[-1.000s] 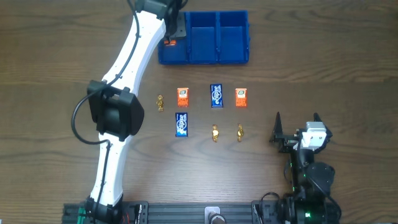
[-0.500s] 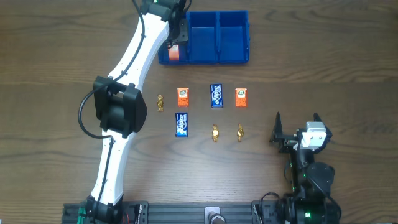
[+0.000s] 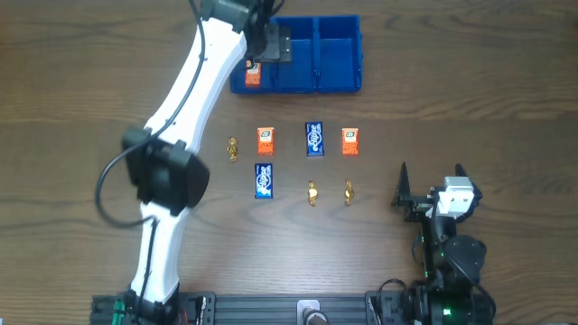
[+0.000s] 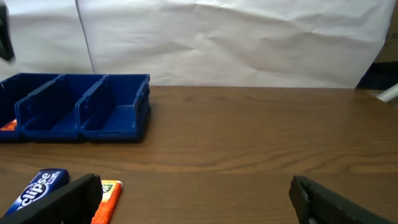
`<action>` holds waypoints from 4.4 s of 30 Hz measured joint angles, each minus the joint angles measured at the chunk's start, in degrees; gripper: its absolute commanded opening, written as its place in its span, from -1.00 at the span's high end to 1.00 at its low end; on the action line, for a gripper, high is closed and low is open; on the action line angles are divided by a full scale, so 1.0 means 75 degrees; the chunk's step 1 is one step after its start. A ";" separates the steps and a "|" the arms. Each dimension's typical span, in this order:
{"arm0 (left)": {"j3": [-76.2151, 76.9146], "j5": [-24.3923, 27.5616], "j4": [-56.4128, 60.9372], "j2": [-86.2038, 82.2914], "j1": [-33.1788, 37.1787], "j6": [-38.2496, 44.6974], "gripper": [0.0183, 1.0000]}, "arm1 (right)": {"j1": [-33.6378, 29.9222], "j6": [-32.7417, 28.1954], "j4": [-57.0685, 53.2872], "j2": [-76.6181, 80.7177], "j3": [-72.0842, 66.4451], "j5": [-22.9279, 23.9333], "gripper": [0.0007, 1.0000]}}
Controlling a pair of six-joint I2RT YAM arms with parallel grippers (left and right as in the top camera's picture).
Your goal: Sort Candies Into Trays
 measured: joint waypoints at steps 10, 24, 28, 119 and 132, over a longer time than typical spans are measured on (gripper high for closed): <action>-0.5004 0.0032 0.2060 -0.2261 -0.0950 -0.0705 -0.93 | 0.0000 0.0000 0.0003 -0.0003 0.0000 0.0000 -1.00; -0.7181 0.0175 0.3264 -0.2057 -0.1297 -0.1355 -0.87 | 0.0000 0.0000 0.0003 -0.0003 0.0000 -0.0003 -1.00; -0.7277 0.0213 0.3316 -0.2057 -0.1256 -0.1440 -0.85 | 0.0000 0.0000 0.0003 -0.0003 0.0000 -0.0003 -1.00; -0.0329 0.0364 0.0702 0.0857 0.0539 0.0160 -0.86 | 0.0000 0.0000 0.0003 -0.0003 0.0000 -0.0003 -1.00; -0.0329 0.0082 0.0906 0.0848 -0.0029 -0.0367 -0.99 | 0.0000 0.0000 0.0003 -0.0003 0.0000 -0.0003 -1.00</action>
